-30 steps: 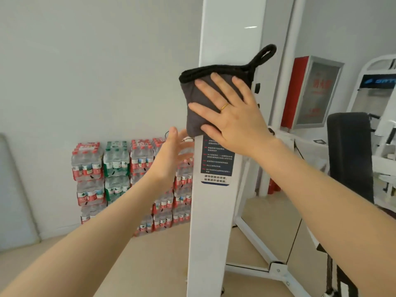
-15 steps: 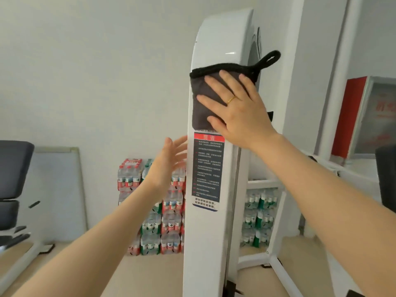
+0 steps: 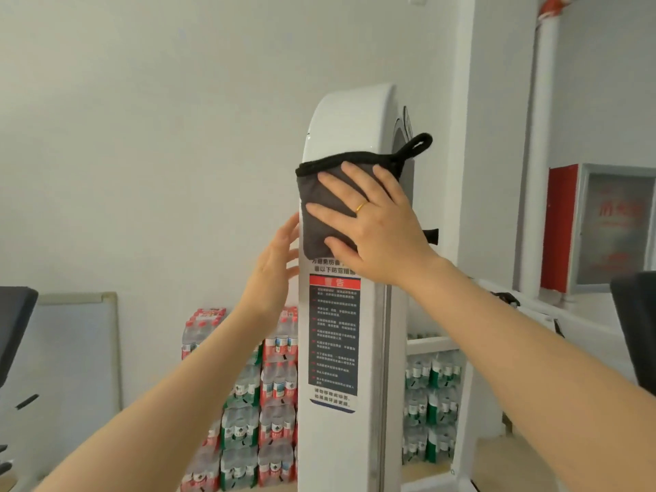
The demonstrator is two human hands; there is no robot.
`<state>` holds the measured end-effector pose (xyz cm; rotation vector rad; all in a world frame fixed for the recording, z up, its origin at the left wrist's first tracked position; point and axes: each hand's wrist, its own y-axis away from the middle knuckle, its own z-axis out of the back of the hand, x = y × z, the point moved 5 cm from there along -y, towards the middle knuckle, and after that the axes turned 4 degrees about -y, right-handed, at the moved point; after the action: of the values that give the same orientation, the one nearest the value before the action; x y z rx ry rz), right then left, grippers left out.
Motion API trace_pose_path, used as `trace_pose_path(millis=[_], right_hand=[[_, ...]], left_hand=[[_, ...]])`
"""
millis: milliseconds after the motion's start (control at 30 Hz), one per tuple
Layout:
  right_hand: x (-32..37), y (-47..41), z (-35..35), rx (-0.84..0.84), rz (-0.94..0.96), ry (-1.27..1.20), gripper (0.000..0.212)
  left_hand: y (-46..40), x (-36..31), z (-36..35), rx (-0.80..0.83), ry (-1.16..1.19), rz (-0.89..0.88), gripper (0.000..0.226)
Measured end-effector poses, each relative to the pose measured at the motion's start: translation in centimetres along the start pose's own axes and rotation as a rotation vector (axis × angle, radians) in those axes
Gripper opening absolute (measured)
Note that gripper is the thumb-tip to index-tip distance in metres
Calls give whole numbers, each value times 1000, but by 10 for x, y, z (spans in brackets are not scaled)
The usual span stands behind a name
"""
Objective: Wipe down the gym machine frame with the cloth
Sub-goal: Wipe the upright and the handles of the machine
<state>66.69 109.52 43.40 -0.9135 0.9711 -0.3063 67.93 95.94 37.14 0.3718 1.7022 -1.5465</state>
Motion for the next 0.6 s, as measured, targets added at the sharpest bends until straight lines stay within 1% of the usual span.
trace_pose_path(millis=[100, 167, 233, 300, 367, 467, 600], right_hand=[[-28, -34, 5, 7, -99, -92, 42], [-49, -56, 7, 35, -182, -155, 41], [-60, -68, 9, 49, -249, -179, 40], [-56, -67, 10, 45, -273, -181, 39], [-38, -49, 9, 15, -241, -159, 39], [-8, -16, 7, -19, -134, -173, 41], [-8, -7, 4, -48, -58, -231, 42]], left_hand=[[-15, -10, 1, 0, -21, -74, 38], [-20, -15, 0, 24, -74, -109, 44], [-24, -16, 2, 40, -117, -101, 51], [-26, -15, 4, 60, -108, -91, 53], [-25, -14, 4, 69, -78, -94, 51], [-23, -14, 1, 73, -75, -113, 52], [-20, -13, 2, 106, -77, -111, 57]])
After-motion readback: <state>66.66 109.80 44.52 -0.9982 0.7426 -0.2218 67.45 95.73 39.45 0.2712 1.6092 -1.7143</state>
